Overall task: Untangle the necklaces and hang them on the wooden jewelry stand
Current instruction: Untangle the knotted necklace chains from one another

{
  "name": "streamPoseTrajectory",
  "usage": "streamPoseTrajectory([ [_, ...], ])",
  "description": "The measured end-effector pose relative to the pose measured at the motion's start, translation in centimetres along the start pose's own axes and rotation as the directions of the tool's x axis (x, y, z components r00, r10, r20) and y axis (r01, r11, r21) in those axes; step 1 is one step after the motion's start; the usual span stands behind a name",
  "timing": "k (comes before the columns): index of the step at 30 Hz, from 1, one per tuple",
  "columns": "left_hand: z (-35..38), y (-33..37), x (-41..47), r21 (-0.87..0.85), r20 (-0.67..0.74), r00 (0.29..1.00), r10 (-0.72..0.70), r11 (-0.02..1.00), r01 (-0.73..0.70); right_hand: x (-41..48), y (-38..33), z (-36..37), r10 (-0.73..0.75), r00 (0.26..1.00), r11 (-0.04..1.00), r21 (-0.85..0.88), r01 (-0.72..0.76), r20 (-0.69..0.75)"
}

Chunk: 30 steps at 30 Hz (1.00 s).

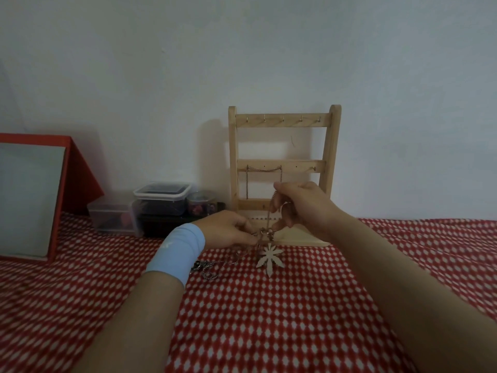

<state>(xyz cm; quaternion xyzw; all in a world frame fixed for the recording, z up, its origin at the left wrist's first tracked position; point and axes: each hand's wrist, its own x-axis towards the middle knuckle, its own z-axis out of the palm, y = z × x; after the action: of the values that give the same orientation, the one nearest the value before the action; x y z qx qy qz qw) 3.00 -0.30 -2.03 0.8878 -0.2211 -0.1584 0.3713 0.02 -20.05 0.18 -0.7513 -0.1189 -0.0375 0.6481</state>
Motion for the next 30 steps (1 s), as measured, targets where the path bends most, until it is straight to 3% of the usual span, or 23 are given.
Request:
streamPoseTrajectory([
  [3,0.7,0.5,-0.1,-0.278,0.096,0.995,-0.024,0.959,0.05,-0.3,-0.5,0.4,-0.041,0.999,0.999,-0.006,0.041,0.024],
  [8,0.9,0.3,-0.1,-0.294,0.118,0.992,0.049,0.956,-0.013,-0.5,-0.8,0.1,-0.104,0.993,0.994,0.05,0.101,0.063],
  [13,1.0,-0.1,0.4,-0.256,-0.03,0.991,0.133,0.957,-0.136,-0.5,-0.7,-0.2,-0.125,0.991,0.987,0.102,0.12,0.04],
  [17,0.8,-0.4,0.6,-0.343,-0.126,0.985,0.115,0.927,-0.152,-0.1,-0.6,-0.6,-0.036,0.997,0.991,0.128,0.045,-0.068],
  [21,0.6,-0.6,1.1,-0.437,-0.202,0.976,0.081,0.885,-0.164,0.4,-0.1,-1.1,0.119,0.968,0.993,0.001,-0.122,-0.22],
  [26,0.9,-0.4,1.4,-0.44,-0.183,0.978,0.099,0.882,-0.172,0.6,0.5,-1.1,0.314,0.946,0.925,-0.198,-0.325,-0.085],
  [30,0.9,-0.1,1.1,-0.496,-0.147,0.984,0.105,0.853,-0.165,0.7,1.1,-0.9,0.373,0.927,0.79,-0.513,-0.335,-0.032],
])
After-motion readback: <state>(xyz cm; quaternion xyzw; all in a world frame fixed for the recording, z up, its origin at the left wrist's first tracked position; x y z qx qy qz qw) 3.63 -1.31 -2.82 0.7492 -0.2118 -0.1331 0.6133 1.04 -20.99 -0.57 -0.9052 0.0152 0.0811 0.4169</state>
